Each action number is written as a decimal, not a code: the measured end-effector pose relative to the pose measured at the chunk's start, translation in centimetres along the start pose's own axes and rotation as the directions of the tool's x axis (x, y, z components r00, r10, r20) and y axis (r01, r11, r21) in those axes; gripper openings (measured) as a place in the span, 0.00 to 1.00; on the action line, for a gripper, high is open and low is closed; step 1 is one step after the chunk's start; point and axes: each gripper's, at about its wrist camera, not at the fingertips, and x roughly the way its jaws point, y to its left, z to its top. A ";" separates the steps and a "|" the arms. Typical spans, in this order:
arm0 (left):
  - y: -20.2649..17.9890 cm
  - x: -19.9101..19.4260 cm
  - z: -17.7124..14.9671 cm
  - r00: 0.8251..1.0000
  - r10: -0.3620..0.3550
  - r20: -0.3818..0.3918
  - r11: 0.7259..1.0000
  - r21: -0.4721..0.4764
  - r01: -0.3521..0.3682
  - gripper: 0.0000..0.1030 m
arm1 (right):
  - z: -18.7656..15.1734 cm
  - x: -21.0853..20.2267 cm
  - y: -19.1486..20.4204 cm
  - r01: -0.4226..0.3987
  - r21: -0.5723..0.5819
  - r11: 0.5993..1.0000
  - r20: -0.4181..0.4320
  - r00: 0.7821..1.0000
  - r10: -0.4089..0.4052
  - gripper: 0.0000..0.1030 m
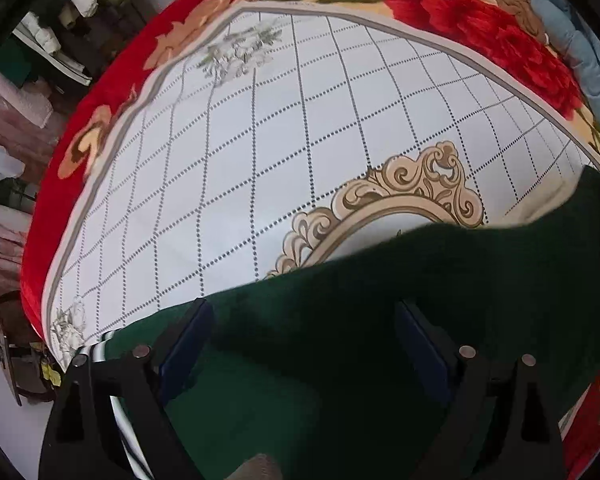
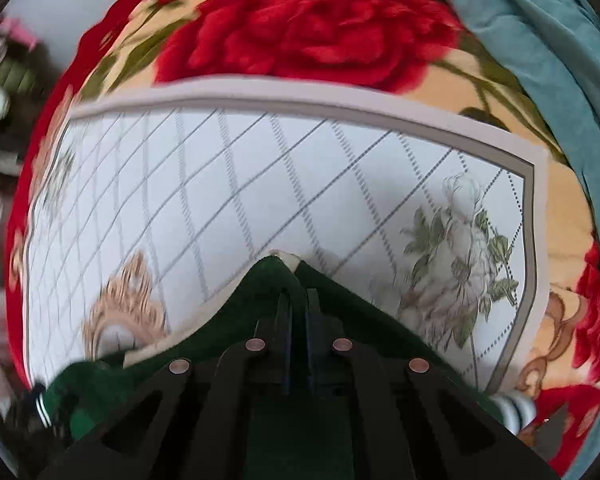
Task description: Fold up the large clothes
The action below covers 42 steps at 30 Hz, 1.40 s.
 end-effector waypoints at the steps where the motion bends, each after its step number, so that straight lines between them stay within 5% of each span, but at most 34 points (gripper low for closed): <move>1: -0.1 -0.1 0.0 1.000 0.005 0.002 1.000 0.001 -0.005 0.90 | 0.7 1.5 -0.8 -0.004 0.035 0.999 -0.023 1.000 0.005 0.05; 5: -1.1 -0.5 -0.4 1.000 -0.010 -0.004 1.000 0.012 0.010 0.90 | 2.3 4.9 -2.8 -0.044 0.143 0.989 -0.168 0.983 0.068 0.11; 9: -2.9 0.0 0.1 1.000 -0.023 0.005 0.999 0.035 0.023 0.90 | 0.7 -2.1 -2.8 -0.074 0.137 0.988 0.000 0.997 0.075 0.26; 11: -3.7 1.6 0.9 1.000 0.009 0.008 0.999 0.043 -0.009 0.90 | -0.9 -4.7 -3.0 -0.147 0.141 0.979 0.057 0.988 0.140 0.39; 14: -4.2 5.2 2.3 0.998 0.013 -0.063 0.999 0.032 -0.011 0.91 | -2.8 -3.2 -0.9 -0.212 0.085 0.974 -0.056 0.975 0.217 0.39; 16: -4.3 7.5 2.8 0.994 0.002 -0.113 1.000 0.030 0.001 0.92 | -3.2 0.0 0.7 -0.196 0.056 0.979 -0.126 0.971 0.201 0.39; 20: -4.0 8.5 3.0 0.996 0.009 -0.088 0.999 0.050 -0.005 0.99 | -1.9 8.0 2.6 -0.088 0.050 0.995 -0.153 0.984 0.094 0.39; 24: -3.0 6.7 3.0 0.998 0.012 -0.066 0.999 0.040 -0.009 0.99 | -1.3 6.9 3.1 -0.082 0.050 0.995 -0.127 0.988 0.087 0.40; 27: -1.9 3.0 1.9 1.000 -0.008 -0.024 1.000 0.017 0.009 0.99 | -3.5 1.7 -0.7 -0.196 0.145 0.970 -0.036 0.979 0.203 0.41; 28: -1.6 1.8 1.1 1.000 -0.005 -0.013 1.000 0.007 0.006 0.99 | -5.0 -0.6 -2.9 -0.185 0.187 0.965 0.021 0.983 0.185 0.54; 29: -1.3 0.8 0.2 1.000 -0.010 -0.009 1.000 -0.002 0.010 0.99 | -6.5 -2.4 -4.8 -0.167 0.221 0.961 0.068 0.986 0.155 0.83; 30: -1.1 0.2 -0.8 1.000 -0.018 -0.015 1.000 -0.009 0.018 0.99 | -8.6 -4.3 -7.2 -0.147 0.271 0.951 0.127 0.985 0.117 0.95; 33: -1.4 0.0 -3.3 0.998 -0.010 -0.055 1.000 -0.022 0.009 0.99 | -14.9 -6.4 -14.1 -0.090 0.418 0.904 0.152 0.988 0.028 1.00; 36: -2.5 1.2 -5.8 0.993 0.011 -0.117 1.000 0.001 -0.011 0.99 | -18.1 -3.0 -18.3 -0.168 0.527 0.833 0.091 0.986 0.141 0.99; 38: -3.1 2.2 -7.4 0.989 0.017 -0.149 1.000 0.010 -0.015 0.99 | -19.0 0.9 -19.3 -0.278 0.556 0.783 0.081 0.956 0.281 0.90; 40: -3.5 3.2 -7.9 0.985 0.029 -0.168 1.000 0.016 -0.026 0.99 | -18.6 5.2 -18.4 -0.404 0.556 0.726 0.074 0.894 0.441 0.84; 42: -3.8 4.1 -8.1 0.984 0.044 -0.171 0.999 0.031 -0.039 0.99 | -17.8 6.7 -17.6 -0.424 0.535 0.731 0.083 0.887 0.454 0.85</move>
